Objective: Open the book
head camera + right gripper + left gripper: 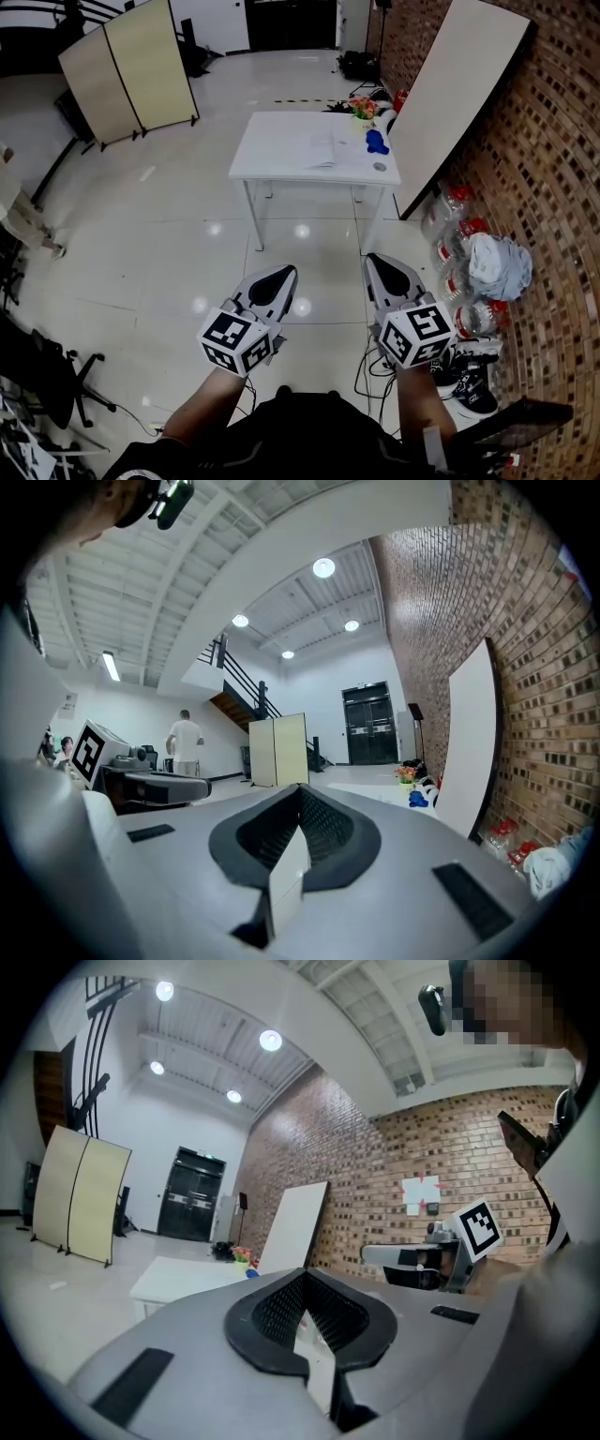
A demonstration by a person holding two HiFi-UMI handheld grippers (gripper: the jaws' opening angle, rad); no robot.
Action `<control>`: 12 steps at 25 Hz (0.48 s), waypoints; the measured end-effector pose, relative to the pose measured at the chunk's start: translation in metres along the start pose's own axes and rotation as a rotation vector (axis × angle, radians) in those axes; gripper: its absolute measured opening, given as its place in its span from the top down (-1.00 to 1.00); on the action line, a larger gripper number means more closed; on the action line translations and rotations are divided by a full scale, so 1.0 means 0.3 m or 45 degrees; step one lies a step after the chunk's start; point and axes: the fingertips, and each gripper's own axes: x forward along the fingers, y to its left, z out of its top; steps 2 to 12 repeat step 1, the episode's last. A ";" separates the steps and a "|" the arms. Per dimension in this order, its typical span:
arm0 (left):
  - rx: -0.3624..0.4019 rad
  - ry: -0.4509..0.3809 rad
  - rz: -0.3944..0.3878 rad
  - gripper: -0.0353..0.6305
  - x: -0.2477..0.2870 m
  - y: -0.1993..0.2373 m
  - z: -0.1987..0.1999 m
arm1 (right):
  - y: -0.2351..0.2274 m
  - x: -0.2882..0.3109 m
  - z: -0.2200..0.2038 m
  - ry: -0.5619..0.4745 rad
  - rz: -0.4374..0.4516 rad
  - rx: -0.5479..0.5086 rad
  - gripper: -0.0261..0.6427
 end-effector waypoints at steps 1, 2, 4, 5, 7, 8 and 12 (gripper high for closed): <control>0.002 -0.006 0.003 0.90 -0.001 -0.001 0.009 | 0.000 -0.001 0.011 -0.008 -0.001 -0.005 0.92; 0.002 -0.006 0.003 0.90 -0.001 -0.001 0.009 | 0.000 -0.001 0.011 -0.008 -0.001 -0.005 0.92; 0.002 -0.006 0.003 0.90 -0.001 -0.001 0.009 | 0.000 -0.001 0.011 -0.008 -0.001 -0.005 0.92; 0.002 -0.006 0.003 0.90 -0.001 -0.001 0.009 | 0.000 -0.001 0.011 -0.008 -0.001 -0.005 0.92; 0.002 -0.006 0.003 0.90 -0.001 -0.001 0.009 | 0.000 -0.001 0.011 -0.008 -0.001 -0.005 0.92; 0.002 -0.006 0.003 0.90 -0.001 -0.001 0.009 | 0.000 -0.001 0.011 -0.008 -0.001 -0.005 0.92; 0.002 -0.006 0.003 0.90 -0.001 -0.001 0.009 | 0.000 -0.001 0.011 -0.008 -0.001 -0.005 0.92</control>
